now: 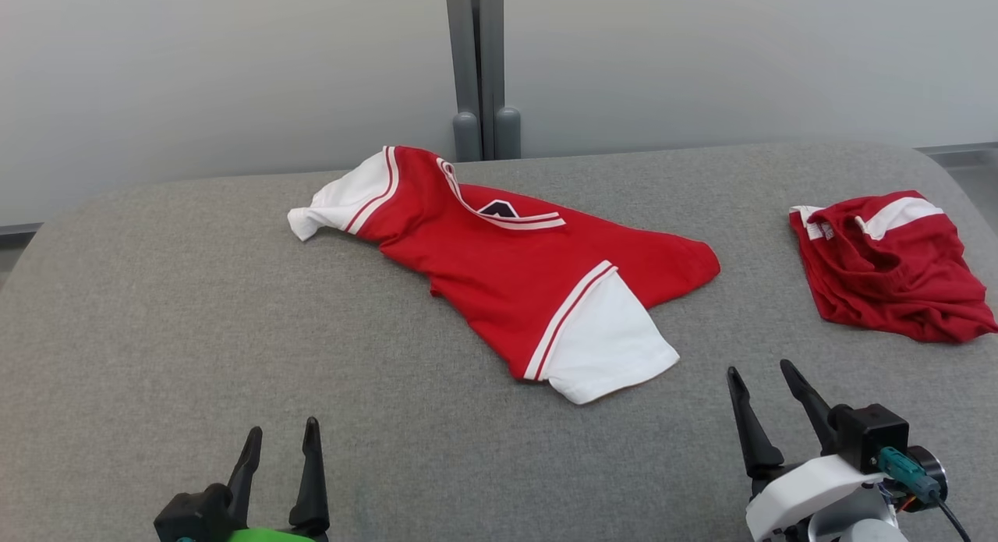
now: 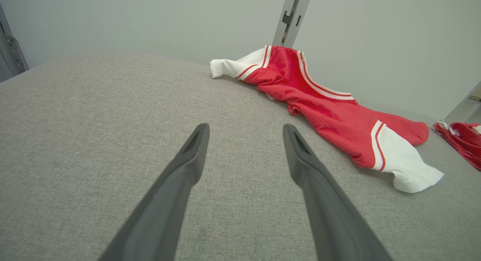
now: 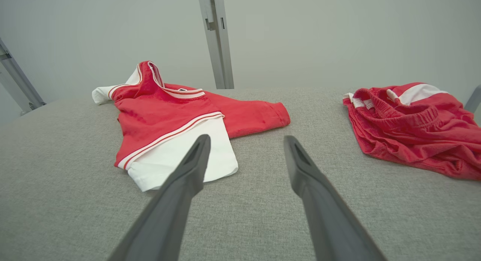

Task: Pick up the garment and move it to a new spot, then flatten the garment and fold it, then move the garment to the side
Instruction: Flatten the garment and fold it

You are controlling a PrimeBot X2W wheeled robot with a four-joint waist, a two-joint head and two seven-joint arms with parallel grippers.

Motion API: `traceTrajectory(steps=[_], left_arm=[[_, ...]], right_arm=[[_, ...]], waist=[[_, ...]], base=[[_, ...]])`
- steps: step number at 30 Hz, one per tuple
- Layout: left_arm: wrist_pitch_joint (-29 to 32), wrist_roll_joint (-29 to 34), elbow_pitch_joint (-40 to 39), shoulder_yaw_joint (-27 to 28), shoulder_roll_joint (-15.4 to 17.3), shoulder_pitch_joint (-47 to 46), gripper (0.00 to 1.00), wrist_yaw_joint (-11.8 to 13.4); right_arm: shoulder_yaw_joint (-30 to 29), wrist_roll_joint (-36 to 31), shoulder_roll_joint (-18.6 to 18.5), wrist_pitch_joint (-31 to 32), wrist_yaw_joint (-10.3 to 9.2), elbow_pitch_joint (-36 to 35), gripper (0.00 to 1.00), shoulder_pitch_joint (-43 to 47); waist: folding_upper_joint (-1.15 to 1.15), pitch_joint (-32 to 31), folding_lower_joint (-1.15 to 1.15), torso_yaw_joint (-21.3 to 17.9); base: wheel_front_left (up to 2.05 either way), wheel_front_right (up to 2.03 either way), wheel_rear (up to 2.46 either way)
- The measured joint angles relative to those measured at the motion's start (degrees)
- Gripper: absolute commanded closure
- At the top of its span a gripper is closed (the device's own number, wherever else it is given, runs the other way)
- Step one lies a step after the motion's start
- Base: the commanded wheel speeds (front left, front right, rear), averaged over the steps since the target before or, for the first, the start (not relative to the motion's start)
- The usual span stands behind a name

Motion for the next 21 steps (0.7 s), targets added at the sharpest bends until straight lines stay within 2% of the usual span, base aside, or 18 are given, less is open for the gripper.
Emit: traceTrajectory(steps=[7,12,21], left_arm=[[0.0,-0.2,0.1,-0.4,0.0,-0.1,0.0,0.0],[0.0,-0.5,-0.3,-1.1,-0.1,-1.0,0.0,0.0],[0.0,-1.2,-1.0,-2.6,-0.1,-2.6,0.0,0.0]], right_arm=[[-0.6,-1.6,0.0,0.0,0.0,1.1,0.0,-1.0],[-0.6,-4.8,0.0,0.0,0.0,3.4,0.0,-6.2],[-1.8,-9.0,0.0,2.1,0.0,21.5,0.0,-17.4]], waist=[[0.0,0.6,0.0,0.2],[0.0,1.6,0.0,1.0],[0.0,3.8,0.0,4.7]], base=[[0.0,0.0,0.0],[0.0,0.0,0.0],[0.0,0.0,0.0]])
